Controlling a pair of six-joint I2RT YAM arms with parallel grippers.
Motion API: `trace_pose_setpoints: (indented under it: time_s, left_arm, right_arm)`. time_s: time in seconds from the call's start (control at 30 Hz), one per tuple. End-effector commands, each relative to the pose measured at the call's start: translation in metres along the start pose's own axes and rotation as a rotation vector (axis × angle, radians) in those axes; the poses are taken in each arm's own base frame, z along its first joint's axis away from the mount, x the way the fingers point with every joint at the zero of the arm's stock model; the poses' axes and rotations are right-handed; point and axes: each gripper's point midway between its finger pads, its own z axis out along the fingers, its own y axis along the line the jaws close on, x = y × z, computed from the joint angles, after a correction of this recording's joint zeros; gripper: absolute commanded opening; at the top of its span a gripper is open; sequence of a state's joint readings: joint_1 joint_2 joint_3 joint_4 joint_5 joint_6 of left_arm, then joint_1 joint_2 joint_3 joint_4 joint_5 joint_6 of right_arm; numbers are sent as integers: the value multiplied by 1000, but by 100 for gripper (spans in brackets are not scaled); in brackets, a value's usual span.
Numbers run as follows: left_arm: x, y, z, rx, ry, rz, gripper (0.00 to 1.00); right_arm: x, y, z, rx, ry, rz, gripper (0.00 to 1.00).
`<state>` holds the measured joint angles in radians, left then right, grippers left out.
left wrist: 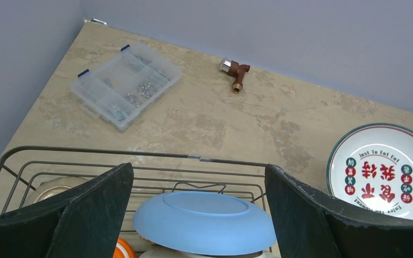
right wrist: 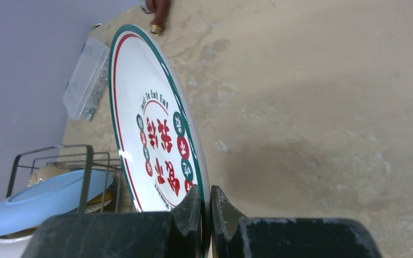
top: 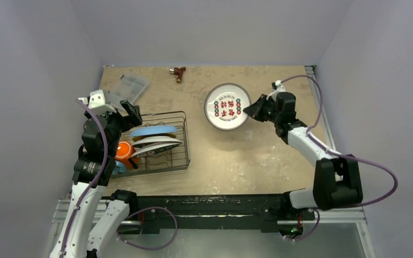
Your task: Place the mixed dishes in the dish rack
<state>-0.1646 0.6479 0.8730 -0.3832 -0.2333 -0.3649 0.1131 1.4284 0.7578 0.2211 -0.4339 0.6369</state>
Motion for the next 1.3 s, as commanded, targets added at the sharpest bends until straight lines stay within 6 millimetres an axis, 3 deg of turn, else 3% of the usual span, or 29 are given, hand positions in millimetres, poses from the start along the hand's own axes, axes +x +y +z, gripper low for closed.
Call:
trace_pose_setpoints:
  time_s: [0.0,0.23,0.47,0.57,0.73,0.83,1.0,1.27]
  left_arm:
    - [-23,-7,-5,23,-59,-28,91]
    - [-24,-7,-6,24,-64,-30,91]
    - [-24,-6,-5,22,-62,-29,90]
    - [-24,-6,-5,21,-62,-28,90]
    - [-24,-6,-5,19,-63,-27,90]
    - [-24,-6,-5,18,-64,-28,90]
    - [-25,-6,-6,19,-66,-29,90]
    - [-25,-5,-5,18,-65,-31,90]
  right_arm:
    - [-41,49,-26,164,-177,-344,0]
    - [-53,119,-77,386,-383,-712,0]
    - [-22,188,-133,579,-583,-1038,0]
    - [3,208,-136,556,-585,-1222,0]
    - [23,228,-131,517,-556,-1423,0]
    - [38,248,-134,406,-535,-1525,0]
    - [63,284,-159,120,-525,-1665,0]
    - [97,342,-211,-457,-403,-1647,0]
